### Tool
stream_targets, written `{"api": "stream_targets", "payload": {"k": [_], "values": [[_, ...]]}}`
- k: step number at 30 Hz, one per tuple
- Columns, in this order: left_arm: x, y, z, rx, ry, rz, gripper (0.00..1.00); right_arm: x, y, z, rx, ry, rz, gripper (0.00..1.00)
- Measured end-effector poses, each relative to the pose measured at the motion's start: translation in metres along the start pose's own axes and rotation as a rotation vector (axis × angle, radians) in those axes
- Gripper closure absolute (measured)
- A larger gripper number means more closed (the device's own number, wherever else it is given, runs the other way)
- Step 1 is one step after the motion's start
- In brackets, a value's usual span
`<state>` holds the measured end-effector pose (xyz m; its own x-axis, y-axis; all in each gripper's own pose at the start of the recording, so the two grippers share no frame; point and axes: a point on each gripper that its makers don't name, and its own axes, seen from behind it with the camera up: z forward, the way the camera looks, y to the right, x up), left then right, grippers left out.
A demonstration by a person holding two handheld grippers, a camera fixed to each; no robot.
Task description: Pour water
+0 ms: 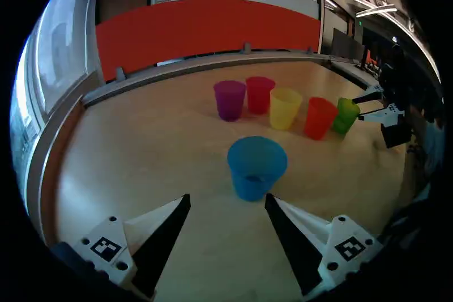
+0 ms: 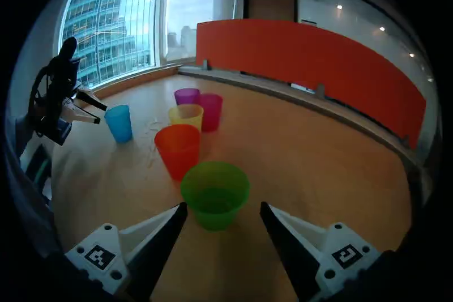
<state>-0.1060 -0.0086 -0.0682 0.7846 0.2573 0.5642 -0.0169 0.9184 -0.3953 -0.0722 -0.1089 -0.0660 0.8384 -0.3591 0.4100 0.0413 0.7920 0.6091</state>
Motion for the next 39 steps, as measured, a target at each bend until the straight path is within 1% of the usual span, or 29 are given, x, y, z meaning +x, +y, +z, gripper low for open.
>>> {"api": "stream_targets", "payload": {"k": [5, 8, 13, 17, 23, 26, 29, 32, 35, 39], "values": [[0.014, -0.017, -0.014, 0.049, 0.064, -0.051, 0.01, 0.008, 0.012, -0.016, -0.043, 0.039, 0.024, 0.0], [0.024, -0.023, -0.021, 0.079, 0.114, -0.078, 0.01, 0.014, 0.019, -0.022, -0.073, 0.067, 0.05, 0.0], [0.037, -0.035, -0.029, 0.15, 0.193, -0.1, 0.02, 0.027, 0.033, -0.032, -0.129, 0.133, 0.105, 0.0], [0.054, -0.042, -0.037, 0.208, 0.276, -0.115, 0.01, 0.043, 0.047, -0.04, -0.187, 0.205, 0.156, 0.0], [0.087, -0.044, -0.051, 0.271, 0.423, -0.128, 0.01, 0.072, 0.071, -0.054, -0.31, 0.341, 0.205, 0.0], [0.099, -0.046, -0.059, 0.305, 0.494, -0.144, 0.01, 0.084, 0.083, -0.063, -0.375, 0.409, 0.213, 0.0], [0.106, -0.045, -0.063, 0.324, 0.547, -0.163, 0.02, 0.094, 0.094, -0.072, -0.441, 0.476, 0.217, 0.0], [0.108, -0.044, -0.063, 0.338, 0.579, -0.173, 0.02, 0.101, 0.106, -0.08, -0.505, 0.536, 0.224, 0.0], [0.106, -0.045, -0.061, 0.358, 0.599, -0.175, 0.01, 0.103, 0.116, -0.087, -0.566, 0.584, 0.226, 0.0], [0.101, -0.047, -0.054, 0.383, 0.616, -0.186, 0.02, 0.093, 0.125, -0.09, -0.631, 0.61, 0.23, 0.0]]}}
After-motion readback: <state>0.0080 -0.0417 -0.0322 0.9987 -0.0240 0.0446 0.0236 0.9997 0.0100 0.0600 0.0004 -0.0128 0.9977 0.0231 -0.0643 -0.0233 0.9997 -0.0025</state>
